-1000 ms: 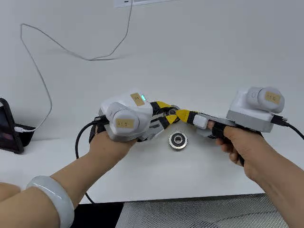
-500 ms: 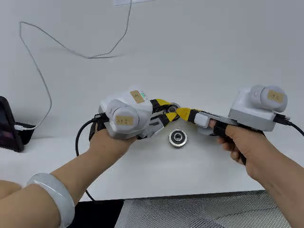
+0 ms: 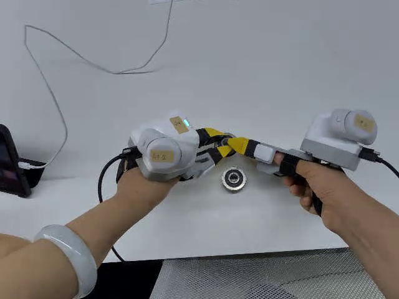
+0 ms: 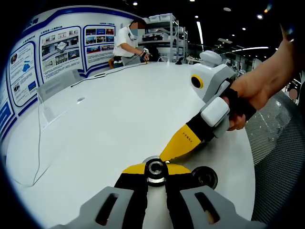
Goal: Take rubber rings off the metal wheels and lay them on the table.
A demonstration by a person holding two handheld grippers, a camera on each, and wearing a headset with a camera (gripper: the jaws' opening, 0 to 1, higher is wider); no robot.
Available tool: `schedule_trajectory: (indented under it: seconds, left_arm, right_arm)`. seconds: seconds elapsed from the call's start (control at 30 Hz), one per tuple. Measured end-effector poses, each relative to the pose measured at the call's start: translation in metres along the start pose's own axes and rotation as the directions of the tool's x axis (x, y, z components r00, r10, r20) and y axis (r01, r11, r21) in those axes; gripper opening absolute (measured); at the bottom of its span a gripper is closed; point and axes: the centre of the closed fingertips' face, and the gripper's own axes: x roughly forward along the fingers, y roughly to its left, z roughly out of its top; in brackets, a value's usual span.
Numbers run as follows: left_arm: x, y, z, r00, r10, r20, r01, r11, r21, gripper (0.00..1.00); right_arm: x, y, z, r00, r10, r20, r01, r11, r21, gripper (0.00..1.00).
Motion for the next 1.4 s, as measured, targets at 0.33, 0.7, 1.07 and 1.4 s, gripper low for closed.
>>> schedule_trajectory:
  seconds: [0.33, 0.7, 1.07, 1.4]
  left_arm:
    - [-0.0003, 0.0, 0.0003, 1.0, 0.002, 0.001, -0.002, 1.0, -0.006, 0.14]
    - [-0.0001, 0.0006, -0.0005, 1.0, 0.002, 0.0, -0.002, 1.0, -0.006, 0.14]
    - [-0.0002, 0.0009, -0.0012, 1.0, 0.002, -0.001, -0.002, 1.0, -0.006, 0.14]
    - [-0.0002, 0.0016, -0.0019, 1.0, 0.002, 0.001, -0.002, 1.0, -0.008, 0.14]
  right_arm:
    - [0.0017, -0.0073, -0.0009, 0.9994, -0.036, -0.002, 0.036, 0.996, -0.078, 0.09]
    - [0.0032, -0.0063, 0.0015, 0.9991, -0.04, -0.016, 0.037, 0.988, -0.149, 0.05]
    - [0.003, -0.007, 0.0016, 0.9982, -0.057, -0.018, 0.053, 0.983, -0.175, 0.02]
    - [0.0029, -0.0007, 0.0016, 0.999, -0.043, -0.011, 0.041, 0.986, -0.159, 0.01]
